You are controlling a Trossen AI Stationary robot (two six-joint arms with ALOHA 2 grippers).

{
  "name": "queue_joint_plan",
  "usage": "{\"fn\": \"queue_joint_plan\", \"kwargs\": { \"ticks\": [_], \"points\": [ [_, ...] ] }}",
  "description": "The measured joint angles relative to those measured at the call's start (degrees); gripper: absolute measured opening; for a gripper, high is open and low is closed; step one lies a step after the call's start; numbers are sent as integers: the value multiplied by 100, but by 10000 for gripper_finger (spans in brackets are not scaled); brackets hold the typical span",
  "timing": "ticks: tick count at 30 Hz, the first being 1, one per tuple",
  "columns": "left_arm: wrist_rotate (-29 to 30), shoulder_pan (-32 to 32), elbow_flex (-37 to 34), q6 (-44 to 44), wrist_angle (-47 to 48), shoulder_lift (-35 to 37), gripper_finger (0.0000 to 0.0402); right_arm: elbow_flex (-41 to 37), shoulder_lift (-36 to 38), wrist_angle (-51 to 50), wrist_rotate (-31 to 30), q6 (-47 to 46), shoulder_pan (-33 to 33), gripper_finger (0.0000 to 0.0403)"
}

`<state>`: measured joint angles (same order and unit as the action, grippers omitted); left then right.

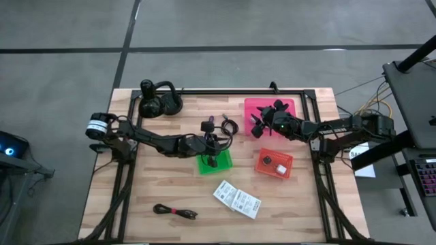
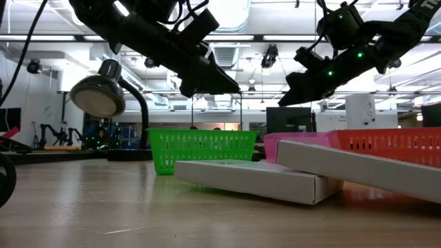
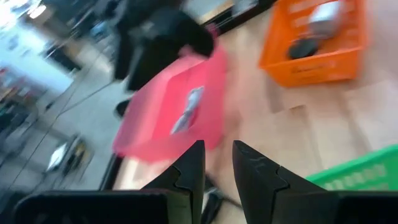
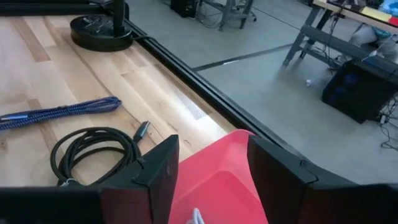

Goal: Pick and place items into bin
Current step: Put the blue charger cable into the pink bin

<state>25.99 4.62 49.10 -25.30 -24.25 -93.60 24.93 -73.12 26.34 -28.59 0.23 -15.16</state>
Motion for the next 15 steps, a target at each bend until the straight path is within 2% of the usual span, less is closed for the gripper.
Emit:
{"fn": "queue_joint_plan", "kwargs": {
  "ticks": [2, 5, 15],
  "points": [
    [373, -49, 0, 277, 1, 0, 66, 0, 0, 22, 1, -1, 0, 175],
    [494, -305, 0, 725, 73, 16, 66, 0, 0, 18, 3, -1, 0, 173],
    [-165, -1285, 294, 2366, 1881, 468, 66, 0, 0, 9, 10, -16, 0, 171]
  ]
}}
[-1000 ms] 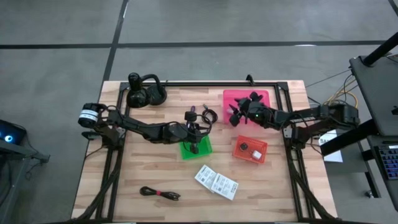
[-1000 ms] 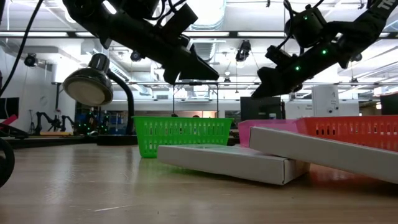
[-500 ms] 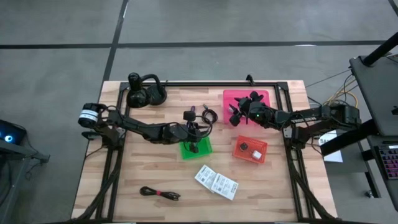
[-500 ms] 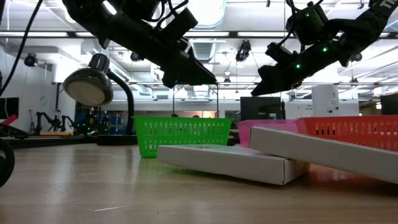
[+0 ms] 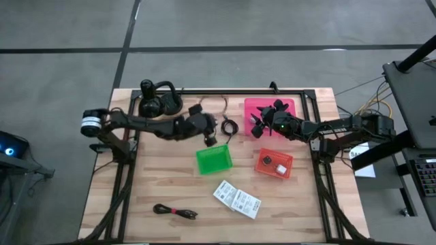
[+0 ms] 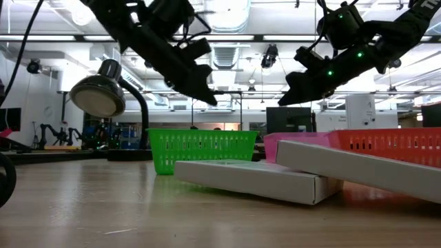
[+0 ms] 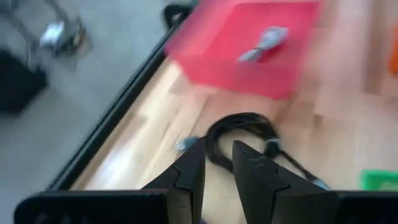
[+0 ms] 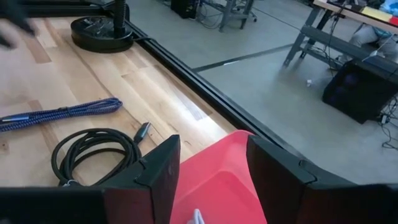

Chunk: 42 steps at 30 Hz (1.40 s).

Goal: Pick and place items into bin
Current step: Put the blue charger cable into the pink bin

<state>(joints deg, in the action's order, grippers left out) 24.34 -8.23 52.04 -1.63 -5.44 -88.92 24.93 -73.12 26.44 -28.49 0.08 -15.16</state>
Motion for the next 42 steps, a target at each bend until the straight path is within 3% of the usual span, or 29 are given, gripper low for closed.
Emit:
{"fn": "queue_joint_plan", "kwargs": {
  "ticks": [8, 17, 30, 42],
  "points": [
    [-627, -694, 565, 1148, 1423, -135, 66, 0, 0, -2, 4, -33, 0, 170],
    [-985, -1005, 718, 1435, 1505, -411, 68, -4, 0, -9, 18, -50, 2, 167],
    [-1014, -1053, 770, 1705, 1499, -974, 189, -4, -2, -4, 18, -52, 2, 167],
    [-1012, -1095, 806, 1792, 1514, -1503, 199, -9, -2, -5, 18, -50, 2, 167]
  ]
}}
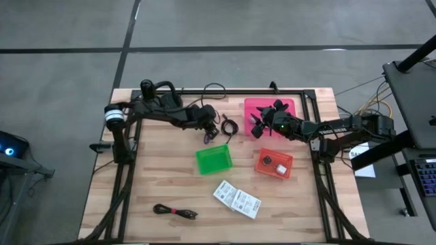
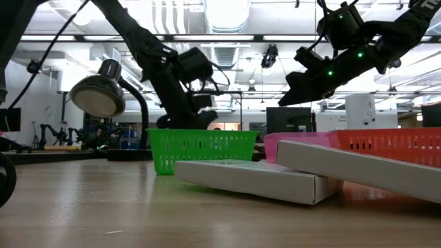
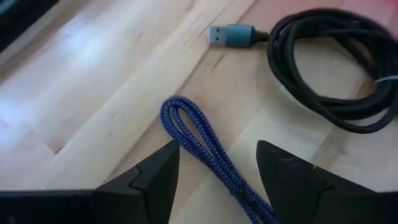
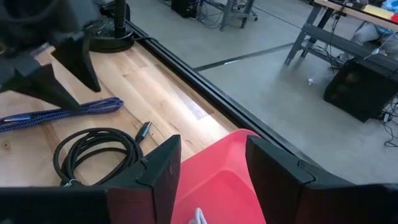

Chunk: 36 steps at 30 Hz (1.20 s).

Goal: Pick and place items into bin
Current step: Put the blue charger cable into the pink bin

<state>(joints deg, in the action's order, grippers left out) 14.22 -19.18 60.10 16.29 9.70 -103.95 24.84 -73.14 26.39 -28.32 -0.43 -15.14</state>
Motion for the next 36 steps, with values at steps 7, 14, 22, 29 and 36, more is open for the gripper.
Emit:
{"fn": "queue_joint_plan", "kwargs": {
  "ticks": [7, 14, 22, 29, 36],
  "points": [
    [3, -7, 59, 5, -23, -238, 199, 0, -2, -1, 0, 0, 0, 167],
    [16, -37, 63, 13, -51, -397, 199, 0, -4, -1, -2, 20, 0, 166],
    [-24, -63, 61, -10, -51, -390, 190, 0, -4, -1, -2, 22, 0, 166],
    [-45, -63, 50, -88, -57, -390, 122, 0, -4, -1, -2, 21, 0, 166],
    [-135, -66, 38, -512, -44, -390, 18, 0, -4, -2, -2, 23, 0, 166]
  ]
}}
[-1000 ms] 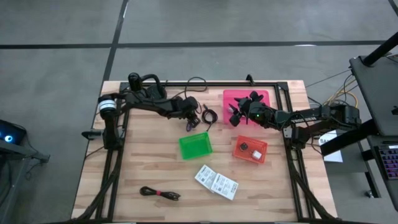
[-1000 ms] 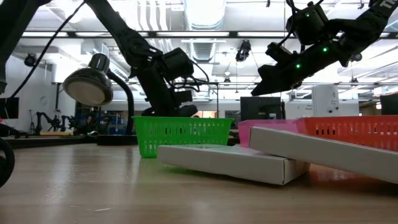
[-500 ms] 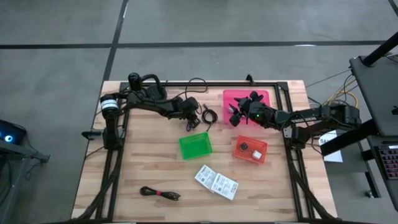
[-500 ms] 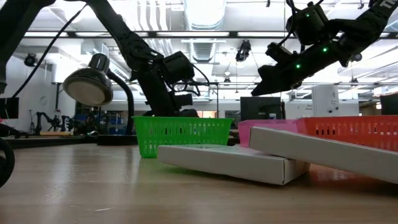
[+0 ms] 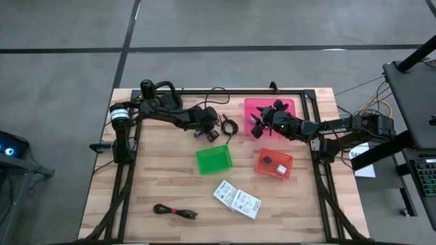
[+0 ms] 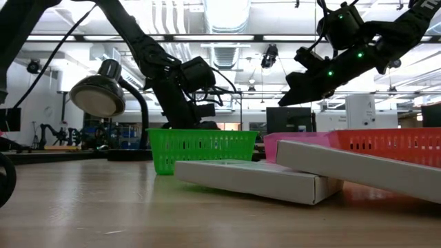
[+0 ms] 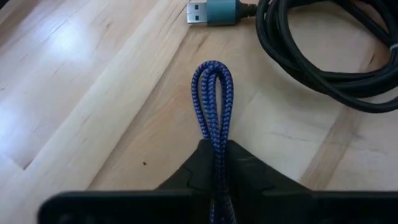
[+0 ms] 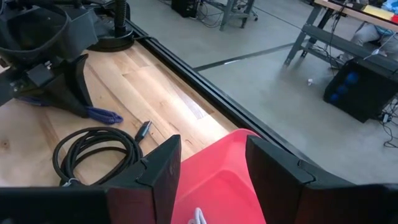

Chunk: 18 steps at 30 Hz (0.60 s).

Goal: Pick and place items into bin
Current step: Put the blue charger cable into the pink bin

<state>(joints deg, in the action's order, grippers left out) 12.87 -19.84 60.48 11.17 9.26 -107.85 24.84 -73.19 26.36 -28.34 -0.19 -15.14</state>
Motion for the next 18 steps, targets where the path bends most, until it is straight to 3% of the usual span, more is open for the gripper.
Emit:
{"fn": "queue_joint_plan", "kwargs": {
  "ticks": [11, 18],
  "points": [
    [65, -9, -17, -446, 134, 87, 3, 0, 0, 1, 0, 18, 0, 166],
    [92, -4, -41, -590, 343, 531, 1, 0, 0, -2, 0, 19, -2, 167]
  ]
}}
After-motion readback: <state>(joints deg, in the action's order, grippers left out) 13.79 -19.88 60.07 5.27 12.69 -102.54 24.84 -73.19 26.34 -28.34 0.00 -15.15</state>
